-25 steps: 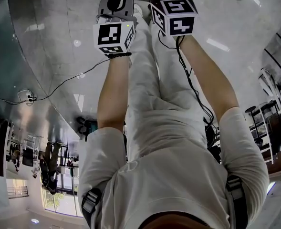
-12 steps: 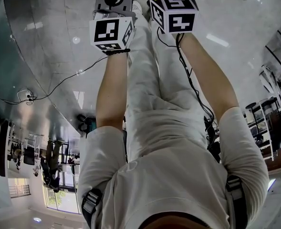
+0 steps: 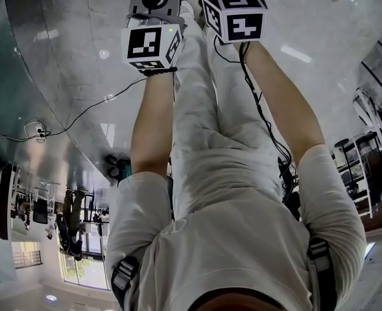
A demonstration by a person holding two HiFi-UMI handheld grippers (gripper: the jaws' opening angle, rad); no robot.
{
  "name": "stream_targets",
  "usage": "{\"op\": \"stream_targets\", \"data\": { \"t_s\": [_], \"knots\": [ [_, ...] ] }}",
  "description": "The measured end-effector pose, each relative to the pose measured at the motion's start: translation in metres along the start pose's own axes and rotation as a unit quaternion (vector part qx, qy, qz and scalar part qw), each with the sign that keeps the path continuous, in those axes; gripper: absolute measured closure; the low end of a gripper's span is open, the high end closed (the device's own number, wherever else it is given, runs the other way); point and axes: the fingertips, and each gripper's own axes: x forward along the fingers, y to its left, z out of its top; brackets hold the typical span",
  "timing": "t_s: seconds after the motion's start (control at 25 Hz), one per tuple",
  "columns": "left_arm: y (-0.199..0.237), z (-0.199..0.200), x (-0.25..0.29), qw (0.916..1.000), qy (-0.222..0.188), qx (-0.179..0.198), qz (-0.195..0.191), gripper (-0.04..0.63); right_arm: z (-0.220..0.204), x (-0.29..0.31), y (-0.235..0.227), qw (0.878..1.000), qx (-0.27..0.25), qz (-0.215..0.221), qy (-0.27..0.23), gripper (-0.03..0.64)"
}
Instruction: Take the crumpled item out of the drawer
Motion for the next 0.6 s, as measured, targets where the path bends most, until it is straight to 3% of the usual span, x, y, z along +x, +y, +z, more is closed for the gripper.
{"op": "stream_targets", "data": {
  "t_s": [0.6],
  "knots": [
    [0.006,-0.004,-0.002,1.0,0.004,-0.008,-0.002,0.597,0.001,0.012,0.0,1.0,-0.007,-0.012,0.018,0.551]
  ]
}}
